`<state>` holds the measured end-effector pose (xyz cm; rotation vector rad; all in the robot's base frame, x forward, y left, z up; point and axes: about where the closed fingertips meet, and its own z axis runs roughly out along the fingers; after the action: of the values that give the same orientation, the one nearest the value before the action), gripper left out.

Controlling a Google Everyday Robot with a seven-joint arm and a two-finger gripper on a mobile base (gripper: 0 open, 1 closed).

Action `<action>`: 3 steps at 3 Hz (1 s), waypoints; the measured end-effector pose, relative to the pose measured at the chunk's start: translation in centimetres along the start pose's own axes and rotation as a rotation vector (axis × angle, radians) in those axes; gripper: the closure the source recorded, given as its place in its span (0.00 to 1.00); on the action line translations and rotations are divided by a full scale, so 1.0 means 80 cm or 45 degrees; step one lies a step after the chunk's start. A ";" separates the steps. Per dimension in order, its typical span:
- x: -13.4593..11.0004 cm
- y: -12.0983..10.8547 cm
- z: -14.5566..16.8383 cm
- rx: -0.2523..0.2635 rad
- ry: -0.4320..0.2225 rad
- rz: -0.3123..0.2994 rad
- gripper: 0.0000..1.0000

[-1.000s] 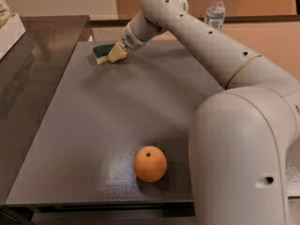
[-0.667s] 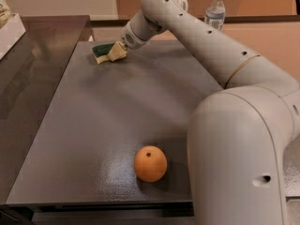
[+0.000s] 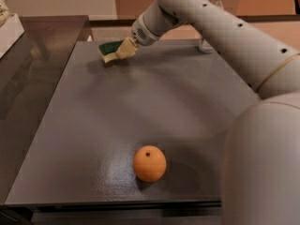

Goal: Move sponge near orange

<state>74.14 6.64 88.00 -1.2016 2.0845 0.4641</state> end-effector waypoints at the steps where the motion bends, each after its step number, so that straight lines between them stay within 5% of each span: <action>1: 0.012 0.032 -0.063 -0.008 0.006 -0.027 1.00; 3: 0.045 0.119 -0.165 -0.007 0.042 -0.086 1.00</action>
Offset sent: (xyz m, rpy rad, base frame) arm -0.1658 -0.0656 0.0829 -0.0491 -0.0195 0.0528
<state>59.69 1.36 94.52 -1.2869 2.0645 0.4218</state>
